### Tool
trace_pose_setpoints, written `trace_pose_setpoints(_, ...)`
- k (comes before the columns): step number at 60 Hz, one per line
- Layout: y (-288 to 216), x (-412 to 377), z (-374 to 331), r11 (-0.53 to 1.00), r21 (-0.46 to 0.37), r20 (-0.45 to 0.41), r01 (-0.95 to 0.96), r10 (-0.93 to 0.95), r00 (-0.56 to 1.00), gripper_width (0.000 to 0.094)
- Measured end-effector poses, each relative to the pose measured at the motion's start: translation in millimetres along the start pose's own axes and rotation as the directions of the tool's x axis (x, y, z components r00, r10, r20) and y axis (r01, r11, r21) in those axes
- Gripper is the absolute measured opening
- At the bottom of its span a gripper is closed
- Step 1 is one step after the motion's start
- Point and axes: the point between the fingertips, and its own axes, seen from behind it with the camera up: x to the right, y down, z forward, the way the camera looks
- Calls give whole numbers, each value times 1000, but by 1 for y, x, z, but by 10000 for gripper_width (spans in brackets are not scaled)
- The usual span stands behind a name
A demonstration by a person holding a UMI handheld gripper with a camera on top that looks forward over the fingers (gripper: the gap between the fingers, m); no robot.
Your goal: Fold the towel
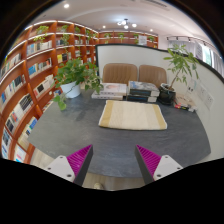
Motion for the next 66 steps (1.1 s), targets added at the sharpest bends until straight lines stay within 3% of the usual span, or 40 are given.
trace_pose_setpoints(11, -25, -49, 132, 999, -18, 18, -28, 29, 999, 859)
trace_pose_setpoints(31, -93, -26, 286, 1000, -5, -126, -22, 21, 992, 818)
trace_pose_setpoints(39, -90, -33, 315, 1000, -21, -129, 11, -13, 992, 643)
trace_pose_setpoints(45, -91, -37, 316, 1000, 3, -124, 9, -8, 992, 409)
trace_pose_setpoints(50, -89, -33, 316, 1000, 0, -129, -2, 2, 992, 155)
trace_pose_setpoints(51, -90, -29, 316, 1000, 1, -141, 1, -1, 990, 55)
trace_pose_setpoints(61, -94, -31, 313, 995, -47, -79, -88, 84, 993, 35)
trace_pose_setpoints(66, -119, -27, 293, 988, -21, -34, -153, 152, 988, 35)
